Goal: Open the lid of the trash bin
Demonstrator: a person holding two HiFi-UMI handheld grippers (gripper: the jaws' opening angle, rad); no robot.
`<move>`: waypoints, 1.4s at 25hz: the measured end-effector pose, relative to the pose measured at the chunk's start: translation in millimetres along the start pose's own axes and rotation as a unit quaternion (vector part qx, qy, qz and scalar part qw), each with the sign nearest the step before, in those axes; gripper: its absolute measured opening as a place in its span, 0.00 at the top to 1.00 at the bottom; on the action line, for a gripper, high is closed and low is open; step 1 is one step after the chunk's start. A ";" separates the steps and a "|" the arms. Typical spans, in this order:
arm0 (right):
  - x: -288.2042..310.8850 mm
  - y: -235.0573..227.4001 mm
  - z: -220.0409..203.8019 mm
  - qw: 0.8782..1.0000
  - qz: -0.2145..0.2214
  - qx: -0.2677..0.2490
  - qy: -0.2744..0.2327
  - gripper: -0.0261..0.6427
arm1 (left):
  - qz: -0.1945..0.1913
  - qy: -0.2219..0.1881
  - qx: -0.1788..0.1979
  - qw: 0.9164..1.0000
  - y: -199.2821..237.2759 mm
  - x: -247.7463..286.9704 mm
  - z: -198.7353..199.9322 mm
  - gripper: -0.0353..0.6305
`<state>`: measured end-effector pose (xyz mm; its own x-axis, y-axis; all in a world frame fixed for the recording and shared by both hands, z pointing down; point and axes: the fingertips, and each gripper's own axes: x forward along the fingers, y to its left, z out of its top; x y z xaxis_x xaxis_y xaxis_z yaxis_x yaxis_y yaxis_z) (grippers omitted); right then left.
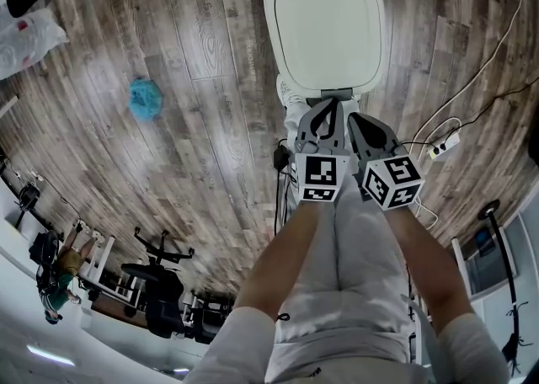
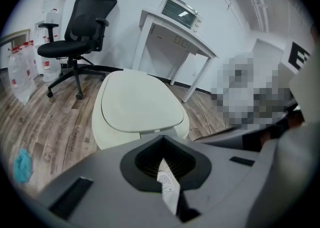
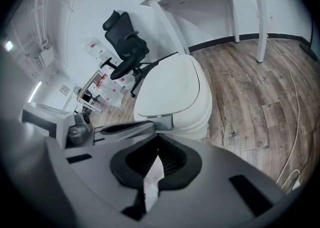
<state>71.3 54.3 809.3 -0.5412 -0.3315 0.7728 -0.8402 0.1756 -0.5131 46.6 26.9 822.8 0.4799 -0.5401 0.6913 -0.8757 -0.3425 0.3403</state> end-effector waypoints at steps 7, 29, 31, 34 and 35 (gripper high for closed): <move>-0.1 -1.8 -3.9 1.000 0.000 0.002 -0.002 0.94 | -0.001 -0.002 0.004 1.000 -0.9 0.9 -2.0 0.94; -7.7 -7.1 10.8 1.000 -0.007 0.002 -0.013 0.94 | -0.010 -0.006 0.008 1.000 -1.9 -0.3 1.9 0.94; -10.0 -8.3 15.8 1.000 -0.008 0.002 -0.018 0.94 | -0.012 -0.008 0.011 1.000 -1.4 -2.1 5.3 0.94; -15.9 -9.7 25.1 1.000 -0.012 0.000 -0.027 0.94 | -0.007 -0.017 0.022 1.000 2.1 -6.8 14.5 0.94; -18.4 -9.5 29.1 0.999 -0.013 -0.002 -0.031 0.94 | -0.005 -0.021 0.026 0.999 3.6 -9.2 19.1 0.94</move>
<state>90.3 31.7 789.0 -0.5156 -0.3921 0.7619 -0.8544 0.1687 -0.4914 40.0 15.9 805.4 0.4920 -0.5673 0.6604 -0.8671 -0.3869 0.3136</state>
